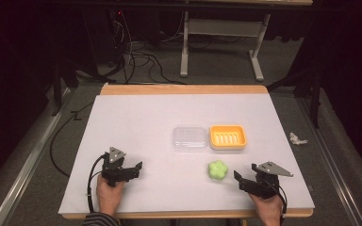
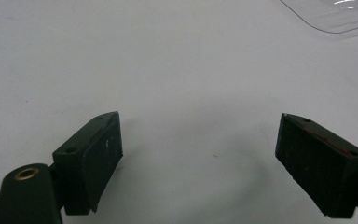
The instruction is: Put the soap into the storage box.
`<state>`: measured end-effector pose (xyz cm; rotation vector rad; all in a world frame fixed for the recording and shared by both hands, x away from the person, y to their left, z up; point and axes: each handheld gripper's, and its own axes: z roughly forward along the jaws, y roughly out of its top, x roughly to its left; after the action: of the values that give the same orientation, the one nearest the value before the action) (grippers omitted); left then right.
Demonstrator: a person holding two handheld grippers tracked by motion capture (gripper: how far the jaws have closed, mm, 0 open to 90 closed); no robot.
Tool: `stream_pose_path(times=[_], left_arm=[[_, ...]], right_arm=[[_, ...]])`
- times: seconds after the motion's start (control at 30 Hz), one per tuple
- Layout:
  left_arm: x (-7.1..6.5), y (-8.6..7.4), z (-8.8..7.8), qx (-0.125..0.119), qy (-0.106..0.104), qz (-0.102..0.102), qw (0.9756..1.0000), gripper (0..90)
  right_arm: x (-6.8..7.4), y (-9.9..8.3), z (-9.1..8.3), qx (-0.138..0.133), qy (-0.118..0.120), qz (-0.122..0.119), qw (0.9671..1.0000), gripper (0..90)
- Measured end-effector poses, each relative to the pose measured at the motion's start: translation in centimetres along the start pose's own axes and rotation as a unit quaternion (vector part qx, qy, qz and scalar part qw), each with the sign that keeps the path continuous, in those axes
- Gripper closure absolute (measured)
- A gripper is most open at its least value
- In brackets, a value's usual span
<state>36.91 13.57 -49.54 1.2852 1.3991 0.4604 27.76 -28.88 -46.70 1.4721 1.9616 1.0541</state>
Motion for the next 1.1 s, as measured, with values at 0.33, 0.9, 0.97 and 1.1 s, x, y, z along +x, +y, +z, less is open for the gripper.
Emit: stream_pose_path(times=[0.33,0.9,0.97,1.1], left_arm=[[0.0,0.0,0.0,0.000,0.000,0.000,1.0000,15.3],[0.0,0.0,0.1,0.002,0.001,-0.001,1.0000,15.3],[0.0,0.0,0.0,0.001,0.001,0.000,1.0000,15.3],[0.0,0.0,0.1,0.002,0.001,-0.002,1.0000,15.4]], right_arm=[[1.8,0.1,-0.7,0.003,0.010,-0.028,0.9995,23.0],[3.8,0.8,-0.6,0.013,0.028,-0.055,0.9980,21.1],[3.9,0.9,-0.4,0.016,0.028,-0.058,0.9978,20.7],[4.1,1.2,-0.2,0.022,0.027,-0.062,0.9975,20.2]])
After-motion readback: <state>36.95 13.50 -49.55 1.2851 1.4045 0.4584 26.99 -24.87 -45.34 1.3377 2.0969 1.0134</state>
